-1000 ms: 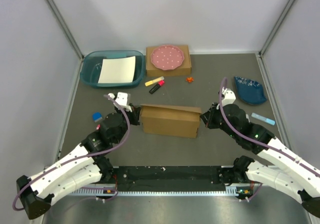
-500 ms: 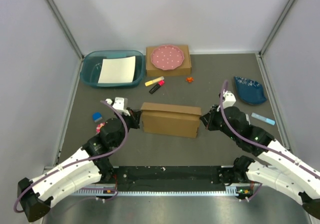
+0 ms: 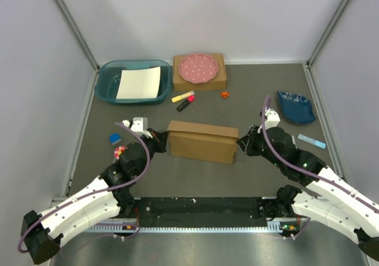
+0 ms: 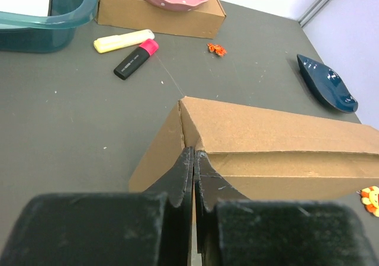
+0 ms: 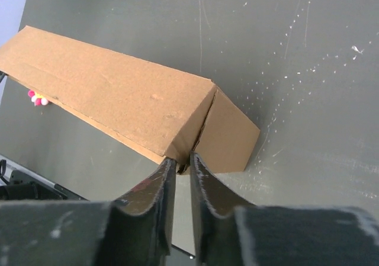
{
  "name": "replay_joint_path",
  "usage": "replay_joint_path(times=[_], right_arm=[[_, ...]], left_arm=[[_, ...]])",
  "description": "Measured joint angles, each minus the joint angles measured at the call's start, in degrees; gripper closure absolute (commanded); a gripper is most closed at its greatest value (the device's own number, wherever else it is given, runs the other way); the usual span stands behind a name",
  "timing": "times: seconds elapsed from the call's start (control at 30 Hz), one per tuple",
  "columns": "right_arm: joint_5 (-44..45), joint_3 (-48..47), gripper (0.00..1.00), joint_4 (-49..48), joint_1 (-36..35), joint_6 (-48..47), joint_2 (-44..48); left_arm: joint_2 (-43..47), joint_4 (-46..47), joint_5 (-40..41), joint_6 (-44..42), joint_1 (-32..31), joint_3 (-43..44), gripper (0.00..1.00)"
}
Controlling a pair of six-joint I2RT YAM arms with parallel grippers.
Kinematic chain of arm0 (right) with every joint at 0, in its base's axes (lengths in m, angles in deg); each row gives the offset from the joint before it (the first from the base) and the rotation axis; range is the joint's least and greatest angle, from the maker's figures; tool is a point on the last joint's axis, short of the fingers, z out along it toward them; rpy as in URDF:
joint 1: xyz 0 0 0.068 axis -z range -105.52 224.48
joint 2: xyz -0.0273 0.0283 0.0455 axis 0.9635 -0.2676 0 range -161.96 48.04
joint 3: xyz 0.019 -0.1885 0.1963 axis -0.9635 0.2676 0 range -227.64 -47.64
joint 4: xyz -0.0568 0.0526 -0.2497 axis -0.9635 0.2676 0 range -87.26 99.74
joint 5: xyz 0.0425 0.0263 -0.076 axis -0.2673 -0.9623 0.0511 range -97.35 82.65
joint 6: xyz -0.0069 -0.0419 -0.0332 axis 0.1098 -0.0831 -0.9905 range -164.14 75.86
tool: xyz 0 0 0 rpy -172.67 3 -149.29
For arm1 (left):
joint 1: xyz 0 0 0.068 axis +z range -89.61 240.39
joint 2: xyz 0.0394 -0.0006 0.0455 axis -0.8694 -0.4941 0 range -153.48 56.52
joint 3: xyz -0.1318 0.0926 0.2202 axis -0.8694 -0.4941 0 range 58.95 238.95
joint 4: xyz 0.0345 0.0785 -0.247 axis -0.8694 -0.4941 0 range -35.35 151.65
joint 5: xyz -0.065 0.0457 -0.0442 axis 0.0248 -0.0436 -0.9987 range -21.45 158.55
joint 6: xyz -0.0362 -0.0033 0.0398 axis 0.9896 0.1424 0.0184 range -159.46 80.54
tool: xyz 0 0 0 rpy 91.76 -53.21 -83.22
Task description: Fold the paper box
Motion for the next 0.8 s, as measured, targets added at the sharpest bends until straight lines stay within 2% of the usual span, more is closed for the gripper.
replay_joint_path(times=[0.1, 0.33, 0.47, 0.67, 0.8], right_arm=[[-0.3, -1.9, 0.70, 4.1, 0.0, -0.2, 0.3], [-0.7, -9.6, 0.68, 12.3, 0.0, -2.6, 0.5], [0.0, -13.1, 0.83, 12.0, 0.0, -3.7, 1.2], [2.5, -13.4, 1.00, 8.5, 0.0, -4.5, -0.3], [2.4, -12.6, 1.00, 5.0, 0.0, -4.7, -4.7]], left_arm=[[0.1, -0.1, -0.2, 0.4, -0.1, 0.0, 1.00], [0.2, -0.3, -0.2, 0.5, -0.1, 0.0, 1.00], [0.5, -0.6, -0.2, 0.7, -0.1, 0.0, 1.00], [0.5, -0.7, -0.3, 0.7, -0.1, 0.0, 1.00], [0.5, -0.7, -0.3, 0.7, -0.1, 0.0, 1.00]])
